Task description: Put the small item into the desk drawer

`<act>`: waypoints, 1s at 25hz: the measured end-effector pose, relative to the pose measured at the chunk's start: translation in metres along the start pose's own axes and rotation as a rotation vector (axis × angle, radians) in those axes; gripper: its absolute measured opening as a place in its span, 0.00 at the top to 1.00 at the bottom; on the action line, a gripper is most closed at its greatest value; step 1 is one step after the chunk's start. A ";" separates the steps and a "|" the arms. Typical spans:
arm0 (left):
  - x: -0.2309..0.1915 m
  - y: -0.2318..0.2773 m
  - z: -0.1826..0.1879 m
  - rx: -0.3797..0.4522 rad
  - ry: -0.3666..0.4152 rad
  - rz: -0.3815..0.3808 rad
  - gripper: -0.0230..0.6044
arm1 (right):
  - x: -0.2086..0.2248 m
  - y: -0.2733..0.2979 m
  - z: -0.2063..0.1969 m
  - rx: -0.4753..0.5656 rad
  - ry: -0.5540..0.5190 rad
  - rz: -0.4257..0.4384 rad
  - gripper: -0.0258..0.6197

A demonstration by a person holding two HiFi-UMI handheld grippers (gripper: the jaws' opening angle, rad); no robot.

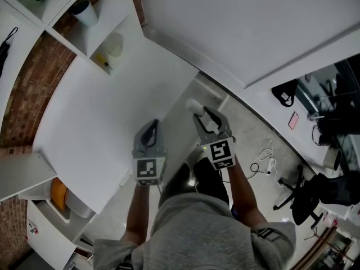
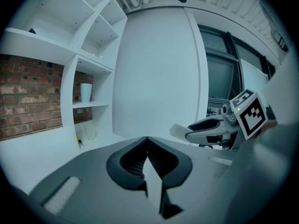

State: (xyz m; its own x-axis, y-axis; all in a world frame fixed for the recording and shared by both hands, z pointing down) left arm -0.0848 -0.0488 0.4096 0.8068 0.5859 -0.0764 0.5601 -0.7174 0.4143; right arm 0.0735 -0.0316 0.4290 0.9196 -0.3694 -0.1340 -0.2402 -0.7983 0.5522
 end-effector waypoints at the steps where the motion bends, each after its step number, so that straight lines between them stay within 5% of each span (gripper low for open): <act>1: 0.001 0.002 -0.002 -0.006 -0.003 -0.001 0.94 | 0.000 0.002 -0.004 -0.007 0.002 0.002 0.71; 10: 0.014 0.025 -0.034 -0.055 -0.023 -0.005 0.94 | -0.005 0.029 -0.056 -0.105 0.003 0.086 0.71; 25: 0.011 0.051 -0.104 -0.107 -0.150 0.155 0.94 | -0.007 0.095 -0.117 -0.224 -0.143 0.263 0.71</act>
State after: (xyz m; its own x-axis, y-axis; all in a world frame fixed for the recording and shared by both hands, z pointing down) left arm -0.0664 -0.0397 0.5245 0.9051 0.4033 -0.1349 0.4105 -0.7456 0.5250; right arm 0.0808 -0.0489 0.5782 0.7790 -0.6233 -0.0684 -0.3741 -0.5495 0.7471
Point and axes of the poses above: the fingertips, and each gripper's own axes: y forward along the fingers, x to its right, z out of its top, the point moved 3 cm from there along -y, backward along the fingers, and after that the axes turned 7 degrees about -x, right-handed, at the moved point
